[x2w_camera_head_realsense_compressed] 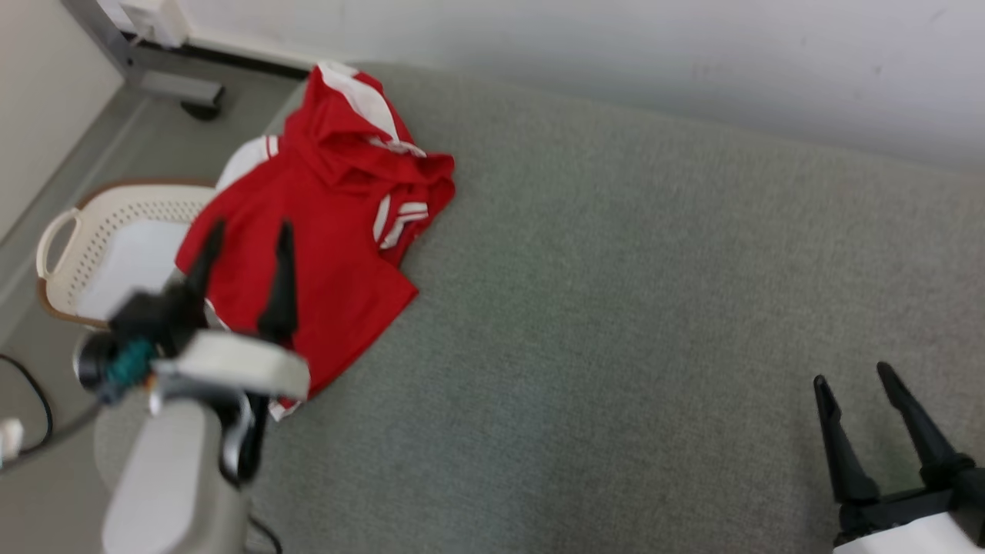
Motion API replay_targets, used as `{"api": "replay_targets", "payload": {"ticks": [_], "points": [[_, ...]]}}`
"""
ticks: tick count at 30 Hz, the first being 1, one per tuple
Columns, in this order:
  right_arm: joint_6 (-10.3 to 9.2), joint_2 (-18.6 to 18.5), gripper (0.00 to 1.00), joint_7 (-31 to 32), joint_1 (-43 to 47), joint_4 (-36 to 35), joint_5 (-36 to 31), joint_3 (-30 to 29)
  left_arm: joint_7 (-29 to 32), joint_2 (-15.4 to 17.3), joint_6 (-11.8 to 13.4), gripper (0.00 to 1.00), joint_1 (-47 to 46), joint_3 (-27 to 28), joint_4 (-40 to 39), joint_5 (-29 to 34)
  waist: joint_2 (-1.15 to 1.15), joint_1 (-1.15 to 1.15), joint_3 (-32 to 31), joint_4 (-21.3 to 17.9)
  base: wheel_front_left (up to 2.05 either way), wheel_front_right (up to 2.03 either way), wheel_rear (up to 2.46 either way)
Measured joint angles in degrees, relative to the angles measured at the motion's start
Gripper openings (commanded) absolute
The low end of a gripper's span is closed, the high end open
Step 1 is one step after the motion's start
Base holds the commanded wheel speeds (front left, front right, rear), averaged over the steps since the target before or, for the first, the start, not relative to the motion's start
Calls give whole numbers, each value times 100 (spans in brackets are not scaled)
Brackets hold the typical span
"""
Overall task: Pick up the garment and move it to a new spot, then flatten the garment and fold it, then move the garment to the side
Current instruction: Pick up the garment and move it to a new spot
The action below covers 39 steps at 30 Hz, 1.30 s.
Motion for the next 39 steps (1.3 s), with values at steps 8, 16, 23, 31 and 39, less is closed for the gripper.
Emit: {"api": "replay_targets", "payload": {"ticks": [8,16,23,31,39], "points": [[1,-682,100,0,-222,-255,-41,4,477,256,-104,100,-2152,220,1161,-341,0,1,1037,-69,0,0,0],[10,-1001,100,-38,-405,-772,-36,-27,1104,516,-168,100,-3526,82,2318,-388,0,0,1845,-229,0,0,0],[24,-1000,100,-64,-511,-1048,-36,27,1796,794,307,100,-4117,-132,3265,-12,-1,-1,2195,-424,0,0,0],[24,-876,100,-71,-580,-869,-14,52,2162,758,141,0,-4216,-99,3918,-189,-1,-1,2055,-514,0,0,0],[3,-671,100,-8,-505,-486,7,99,1891,959,-11,0,-4423,-30,3927,-324,0,0,1497,-574,0,0,0]]}}
